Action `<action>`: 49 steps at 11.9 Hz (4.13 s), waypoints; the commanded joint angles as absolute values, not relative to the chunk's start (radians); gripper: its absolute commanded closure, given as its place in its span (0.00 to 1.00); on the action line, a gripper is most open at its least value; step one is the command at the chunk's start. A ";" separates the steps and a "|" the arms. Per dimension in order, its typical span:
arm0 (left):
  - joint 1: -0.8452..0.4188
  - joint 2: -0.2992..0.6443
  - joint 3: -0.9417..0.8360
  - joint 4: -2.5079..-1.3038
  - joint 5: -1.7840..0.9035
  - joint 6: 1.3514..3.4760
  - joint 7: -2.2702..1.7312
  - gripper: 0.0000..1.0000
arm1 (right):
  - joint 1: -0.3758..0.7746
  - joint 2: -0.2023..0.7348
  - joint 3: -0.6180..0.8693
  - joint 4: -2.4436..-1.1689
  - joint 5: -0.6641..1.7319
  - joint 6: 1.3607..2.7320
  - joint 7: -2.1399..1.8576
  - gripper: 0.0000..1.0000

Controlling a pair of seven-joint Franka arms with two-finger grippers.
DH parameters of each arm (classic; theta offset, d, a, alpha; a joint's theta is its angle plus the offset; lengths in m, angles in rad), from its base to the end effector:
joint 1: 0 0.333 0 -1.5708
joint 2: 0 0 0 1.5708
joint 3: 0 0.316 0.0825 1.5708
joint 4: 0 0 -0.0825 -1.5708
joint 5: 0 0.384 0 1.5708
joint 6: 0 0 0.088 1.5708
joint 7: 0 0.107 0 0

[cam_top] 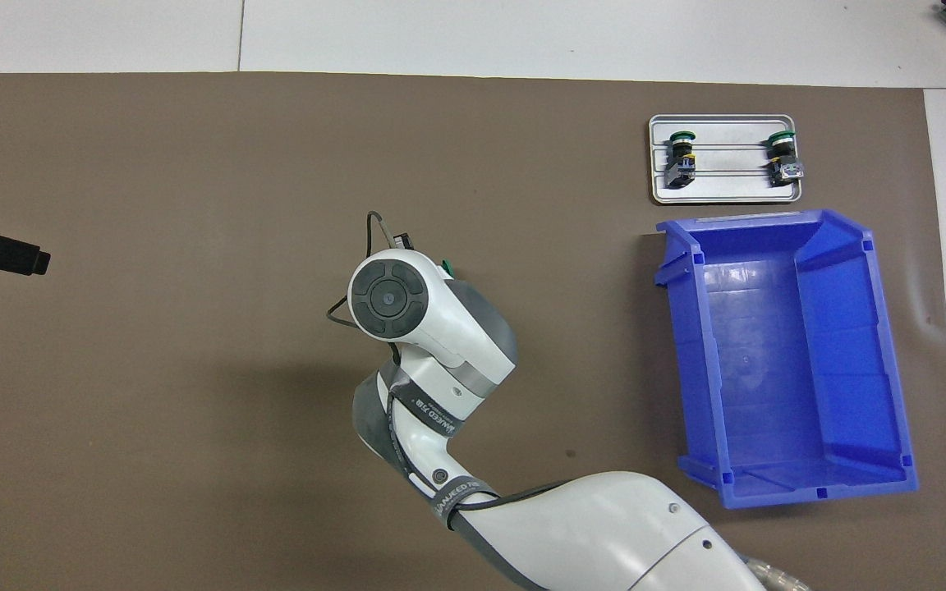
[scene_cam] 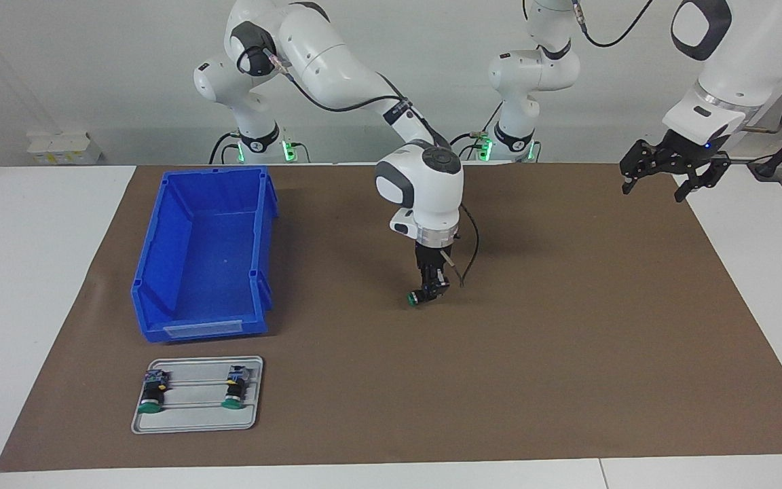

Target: Place and press button with both arms

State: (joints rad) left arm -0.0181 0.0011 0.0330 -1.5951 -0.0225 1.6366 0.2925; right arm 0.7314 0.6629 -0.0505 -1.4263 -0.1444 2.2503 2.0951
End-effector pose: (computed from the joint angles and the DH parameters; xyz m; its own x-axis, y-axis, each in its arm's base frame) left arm 0.5610 0.0061 0.6183 0.9611 -0.2726 0.0451 -0.2733 -0.9619 0.0099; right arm 0.5713 0.4674 0.3220 0.2425 -0.9684 0.0585 -0.9454 -0.2494 -0.2099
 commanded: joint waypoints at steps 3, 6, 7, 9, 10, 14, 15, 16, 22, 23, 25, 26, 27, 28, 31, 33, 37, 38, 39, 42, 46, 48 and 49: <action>-0.011 -0.018 0.031 -1.618 -0.015 1.640 0.184 0.00 | 0.719 0.655 -0.046 -1.434 -0.150 2.235 2.117 0.59; -0.012 -0.018 0.031 -1.617 -0.014 1.635 0.149 0.00 | 0.716 0.655 -0.046 -1.433 -0.135 2.235 2.120 0.25; -0.012 -0.018 0.031 -1.617 -0.009 1.632 0.143 0.00 | 0.712 0.652 -0.046 -1.428 -0.130 2.229 2.120 0.23; -0.017 -0.015 0.028 -1.614 -0.008 1.644 0.149 0.00 | 0.709 0.652 -0.048 -1.419 -0.141 2.163 2.118 0.21; -0.024 -0.014 0.025 -1.614 -0.015 1.666 0.153 0.00 | 0.697 0.658 -0.049 -1.384 -0.146 2.125 2.112 0.21; -0.072 0.006 0.017 -1.625 -0.017 1.732 0.332 0.00 | 0.574 0.599 -0.009 -1.345 -0.089 2.065 1.976 0.22; -0.098 0.018 0.018 -1.626 -0.018 1.756 0.407 0.00 | 0.525 0.562 0.014 -1.345 -0.057 2.028 1.892 0.22; -0.106 0.028 0.017 -1.632 -0.018 1.779 0.499 0.00 | 0.476 0.522 0.021 -1.345 -0.032 1.961 1.788 0.22; -0.175 0.037 0.017 -1.724 -0.130 1.864 0.998 0.01 | 0.286 0.370 0.021 -1.347 0.049 1.737 1.155 0.22; -0.205 0.044 0.017 -1.741 -0.130 1.896 1.038 0.01 | 0.252 0.353 0.021 -1.347 0.057 1.700 1.041 0.22; -0.268 0.064 0.018 -1.804 -0.130 2.000 1.052 0.00 | 0.175 0.305 0.021 -1.350 0.074 1.617 0.793 0.22; -0.311 0.064 0.018 -1.850 -0.130 2.069 1.049 0.00 | 0.141 0.279 0.021 -1.356 0.078 1.588 0.675 0.22; -0.355 0.066 0.020 -1.891 -0.132 2.118 1.039 0.00 | 0.108 0.261 0.021 -1.359 0.080 1.553 0.567 0.22; -0.380 0.089 0.018 -1.914 -0.132 2.193 1.017 0.00 | 0.086 0.246 0.020 -1.362 0.080 1.527 0.484 0.22; -0.452 0.130 0.020 -1.927 -0.132 2.273 0.936 0.00 | 0.037 0.149 0.020 -1.457 0.080 1.506 0.326 0.22; -0.498 0.236 0.021 -1.864 -0.132 2.305 0.867 0.00 | 0.011 0.092 0.020 -1.535 0.080 1.519 0.217 0.23; -0.586 0.391 0.025 -1.797 -0.120 2.387 0.723 0.01 | 0.005 0.000 0.020 -1.690 0.080 1.618 0.192 0.23; -0.600 0.402 0.025 -1.792 -0.121 2.396 0.713 0.02 | 0.006 -0.011 0.018 -1.709 0.078 1.626 0.190 0.22; -0.603 0.416 0.026 -1.792 -0.121 2.407 0.712 0.02 | 0.005 -0.011 0.018 -1.709 0.077 1.628 0.174 0.20; -0.630 0.459 0.029 -1.781 -0.117 2.444 0.687 0.04 | -0.014 -0.011 0.015 -1.726 0.061 1.696 0.060 0.03; -0.632 0.465 0.029 -1.793 -0.066 2.456 0.687 0.06 | -0.014 -0.012 0.014 -1.729 0.022 1.692 0.057 0.01; -0.635 0.465 0.029 -1.801 -0.066 2.456 0.686 0.08 | -0.002 -0.012 0.014 -1.729 -0.058 1.692 0.066 0.01; -0.643 0.465 0.029 -1.807 -0.066 2.456 0.687 0.09 | -0.006 -0.012 0.015 -1.729 -0.060 1.689 0.064 0.01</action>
State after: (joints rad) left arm -0.6113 0.4580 0.0072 -1.8003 -0.0854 2.4389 0.7053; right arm 0.0029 0.0181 0.0060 -1.6928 -0.0321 1.6757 0.0813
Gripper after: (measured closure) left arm 0.079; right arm 0.009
